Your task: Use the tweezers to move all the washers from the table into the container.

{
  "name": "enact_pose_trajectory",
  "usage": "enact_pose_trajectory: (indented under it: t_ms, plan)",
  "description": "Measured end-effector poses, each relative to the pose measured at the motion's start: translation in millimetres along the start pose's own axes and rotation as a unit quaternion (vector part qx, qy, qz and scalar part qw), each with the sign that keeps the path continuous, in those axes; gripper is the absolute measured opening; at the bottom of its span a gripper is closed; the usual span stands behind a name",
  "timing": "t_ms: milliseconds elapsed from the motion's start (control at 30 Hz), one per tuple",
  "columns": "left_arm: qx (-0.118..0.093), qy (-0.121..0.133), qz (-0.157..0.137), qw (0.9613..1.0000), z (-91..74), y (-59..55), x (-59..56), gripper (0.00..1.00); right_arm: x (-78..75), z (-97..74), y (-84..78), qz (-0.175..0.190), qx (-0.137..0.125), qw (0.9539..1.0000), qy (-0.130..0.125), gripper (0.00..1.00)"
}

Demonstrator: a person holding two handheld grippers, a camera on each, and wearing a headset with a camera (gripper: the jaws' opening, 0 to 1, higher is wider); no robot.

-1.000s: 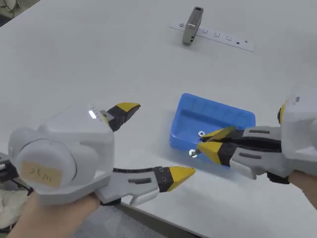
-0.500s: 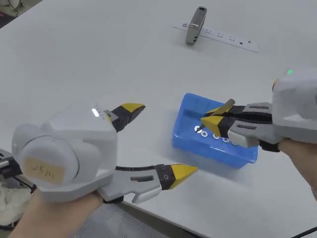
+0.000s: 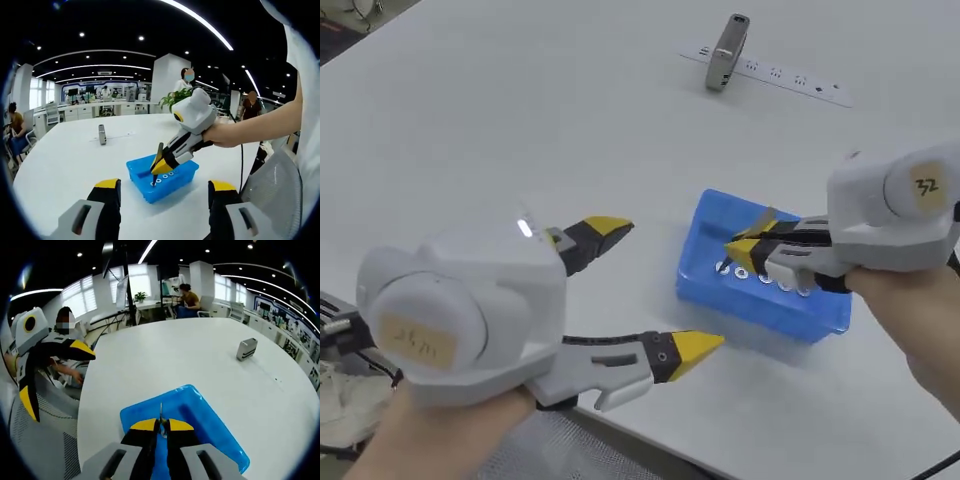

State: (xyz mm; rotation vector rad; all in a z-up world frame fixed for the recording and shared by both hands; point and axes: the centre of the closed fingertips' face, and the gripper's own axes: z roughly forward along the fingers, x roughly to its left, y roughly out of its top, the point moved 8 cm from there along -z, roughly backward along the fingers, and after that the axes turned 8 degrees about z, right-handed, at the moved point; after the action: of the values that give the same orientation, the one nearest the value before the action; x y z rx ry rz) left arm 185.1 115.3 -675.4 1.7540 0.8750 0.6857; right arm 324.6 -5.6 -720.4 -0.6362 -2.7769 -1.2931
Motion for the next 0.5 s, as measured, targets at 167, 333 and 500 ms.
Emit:
enact_pose_trajectory:
  t_ms: [167,333,500]
  plan:
    - [0.003,-0.004,0.000,1.0000,0.6,-0.6,-0.7,0.71,0.7,1.1,-4.8,-0.008,0.008,0.9999,-0.002,0.03]
    - [-0.002,-0.016,-0.008,0.9998,1.5,0.6,-3.0,0.69,-0.2,-2.7,-2.6,-0.003,-0.008,0.9999,-0.007,0.04]
    - [-0.006,-0.032,-0.024,0.9992,1.1,1.2,-3.6,0.60,3.8,-18.7,10.3,-0.006,-0.049,0.9987,-0.010,0.04]
